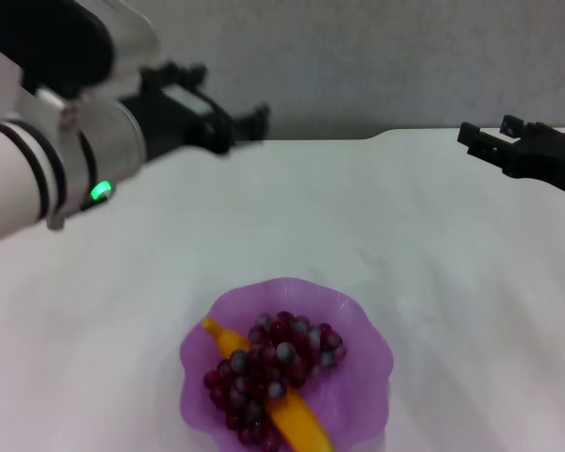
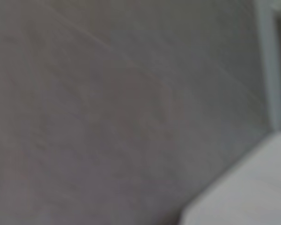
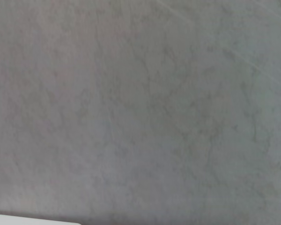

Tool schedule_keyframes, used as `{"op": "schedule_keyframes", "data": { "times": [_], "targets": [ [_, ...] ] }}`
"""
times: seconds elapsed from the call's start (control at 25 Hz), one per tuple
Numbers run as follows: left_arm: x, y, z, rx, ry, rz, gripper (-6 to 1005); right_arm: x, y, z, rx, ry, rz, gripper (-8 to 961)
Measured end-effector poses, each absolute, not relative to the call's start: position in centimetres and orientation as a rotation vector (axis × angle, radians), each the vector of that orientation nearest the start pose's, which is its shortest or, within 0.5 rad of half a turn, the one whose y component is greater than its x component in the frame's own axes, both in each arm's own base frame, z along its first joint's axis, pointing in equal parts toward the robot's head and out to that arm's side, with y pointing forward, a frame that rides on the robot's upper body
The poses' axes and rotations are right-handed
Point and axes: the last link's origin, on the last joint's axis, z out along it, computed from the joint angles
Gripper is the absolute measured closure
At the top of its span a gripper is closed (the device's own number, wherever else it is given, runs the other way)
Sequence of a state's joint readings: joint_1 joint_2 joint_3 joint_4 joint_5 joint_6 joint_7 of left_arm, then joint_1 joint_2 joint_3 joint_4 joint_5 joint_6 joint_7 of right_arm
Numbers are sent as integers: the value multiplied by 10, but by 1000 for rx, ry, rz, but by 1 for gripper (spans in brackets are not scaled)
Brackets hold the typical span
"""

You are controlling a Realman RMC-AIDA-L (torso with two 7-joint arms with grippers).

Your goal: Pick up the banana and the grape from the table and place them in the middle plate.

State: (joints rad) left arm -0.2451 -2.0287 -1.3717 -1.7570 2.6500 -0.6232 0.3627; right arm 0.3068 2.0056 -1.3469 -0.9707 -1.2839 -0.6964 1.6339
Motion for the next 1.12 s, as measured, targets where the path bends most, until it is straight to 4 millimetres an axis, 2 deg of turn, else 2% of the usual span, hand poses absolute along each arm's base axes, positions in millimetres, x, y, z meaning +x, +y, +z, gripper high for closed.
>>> {"op": "schedule_keyframes", "data": {
  "times": [0.12, 0.16, 0.2, 0.28, 0.32, 0.52, 0.76, 0.96, 1.12],
  "targets": [
    [-118, 369, 40, -2054, -423, -405, 132, 261, 389, 43, -2036, 839, 718, 182],
    [-126, 376, 46, -2003, -444, -441, 132, 260, 389, 43, -2038, 839, 720, 182],
    [-126, 376, 46, -2003, -444, -441, 132, 260, 388, 43, -2040, 839, 722, 182],
    [-142, 386, 55, -1913, -453, -480, 132, 260, 388, 43, -2040, 839, 724, 182],
    [-142, 386, 55, -1913, -453, -480, 133, 260, 388, 43, -2039, 839, 725, 182],
    [-177, 398, 66, -1771, -471, -505, 133, 258, 390, 45, -2037, 828, 725, 182],
    [-217, 403, 84, -1648, -581, -520, 134, 257, 394, 48, -2035, 787, 710, 182],
    [-239, 405, 99, -1601, -669, -537, 136, 252, 400, 50, -2028, 762, 711, 182],
    [-240, 411, 101, -1594, -697, -571, 138, 252, 404, 54, -2004, 743, 695, 182]
  ]
}}
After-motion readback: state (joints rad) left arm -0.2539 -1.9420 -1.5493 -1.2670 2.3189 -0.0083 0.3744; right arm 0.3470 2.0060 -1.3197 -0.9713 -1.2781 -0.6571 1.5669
